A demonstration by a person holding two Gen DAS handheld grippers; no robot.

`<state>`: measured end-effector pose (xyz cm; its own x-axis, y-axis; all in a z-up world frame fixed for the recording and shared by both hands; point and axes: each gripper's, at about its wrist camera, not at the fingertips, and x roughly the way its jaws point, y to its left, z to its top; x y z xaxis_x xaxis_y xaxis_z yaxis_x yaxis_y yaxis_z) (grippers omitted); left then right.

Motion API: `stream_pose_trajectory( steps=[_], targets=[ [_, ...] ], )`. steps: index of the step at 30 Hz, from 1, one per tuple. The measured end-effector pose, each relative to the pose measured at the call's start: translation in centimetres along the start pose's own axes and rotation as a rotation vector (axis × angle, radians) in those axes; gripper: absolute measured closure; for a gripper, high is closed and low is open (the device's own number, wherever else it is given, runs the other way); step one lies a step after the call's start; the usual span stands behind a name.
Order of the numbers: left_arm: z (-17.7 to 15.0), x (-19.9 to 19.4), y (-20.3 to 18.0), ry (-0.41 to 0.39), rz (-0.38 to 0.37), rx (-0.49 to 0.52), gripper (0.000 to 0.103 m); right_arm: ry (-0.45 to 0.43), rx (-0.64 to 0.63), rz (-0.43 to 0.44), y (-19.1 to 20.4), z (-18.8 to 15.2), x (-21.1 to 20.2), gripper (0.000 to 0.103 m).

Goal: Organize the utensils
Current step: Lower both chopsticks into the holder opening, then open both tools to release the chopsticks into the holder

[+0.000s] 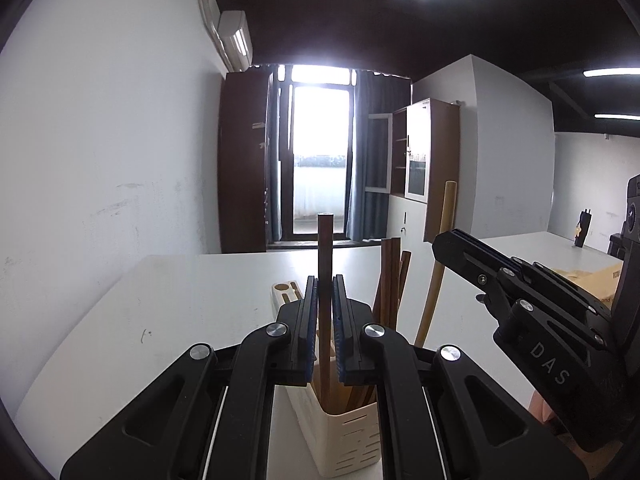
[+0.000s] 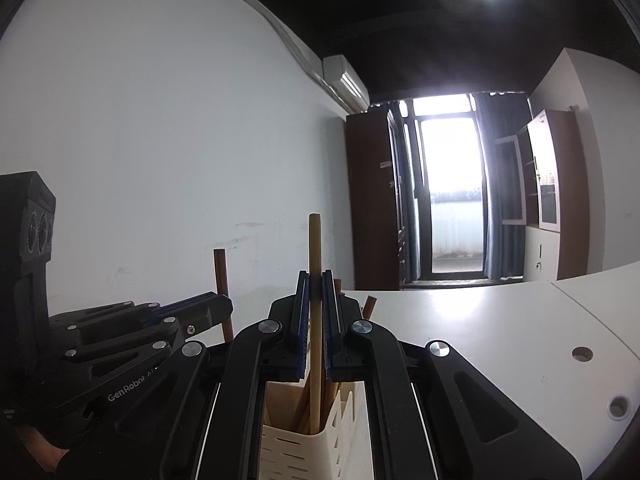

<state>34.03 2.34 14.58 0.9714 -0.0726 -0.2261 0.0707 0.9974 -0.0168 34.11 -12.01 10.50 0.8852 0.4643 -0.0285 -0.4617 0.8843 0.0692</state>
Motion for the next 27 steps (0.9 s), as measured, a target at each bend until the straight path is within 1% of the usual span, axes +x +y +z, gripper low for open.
stream_pose_trajectory(
  steps=[6, 11, 18, 20, 21, 24, 25, 27],
  targets=[
    [-0.3, 0.1, 0.4, 0.02, -0.006, 0.004, 0.096, 0.035, -0.024, 0.003, 0.2, -0.2, 0.4, 0.096],
    [-0.5, 0.7, 1.0, 0.052, -0.028, -0.012, 0.096, 0.078, -0.03, 0.0, 0.2, -0.7, 1.1, 0.096],
    [-1.1, 0.6, 1.2, 0.052, -0.036, -0.009, 0.096, 0.114, -0.029, -0.008, 0.1, -1.3, 1.7, 0.096],
    [-1.1, 0.4, 1.3, 0.049, -0.04, -0.016, 0.093, 0.121, -0.024, -0.01, 0.0, -1.3, 1.8, 0.096],
    [-0.9, 0.3, 1.5, 0.046, -0.037, -0.016, 0.093, 0.122, -0.023, -0.013, 0.0, -1.2, 1.8, 0.094],
    [-0.7, -0.5, 1.7, 0.032, -0.033, -0.016, 0.093, 0.121, -0.017, -0.014, -0.3, -1.1, 1.4, 0.085],
    [-0.7, -0.8, 1.8, 0.029, -0.033, -0.017, 0.092, 0.121, -0.016, -0.016, -0.4, -1.0, 1.3, 0.085],
    [-0.8, -1.4, 1.9, 0.028, -0.033, -0.018, 0.088, 0.123, -0.017, -0.022, -0.6, -0.9, 1.1, 0.085]
  ],
)
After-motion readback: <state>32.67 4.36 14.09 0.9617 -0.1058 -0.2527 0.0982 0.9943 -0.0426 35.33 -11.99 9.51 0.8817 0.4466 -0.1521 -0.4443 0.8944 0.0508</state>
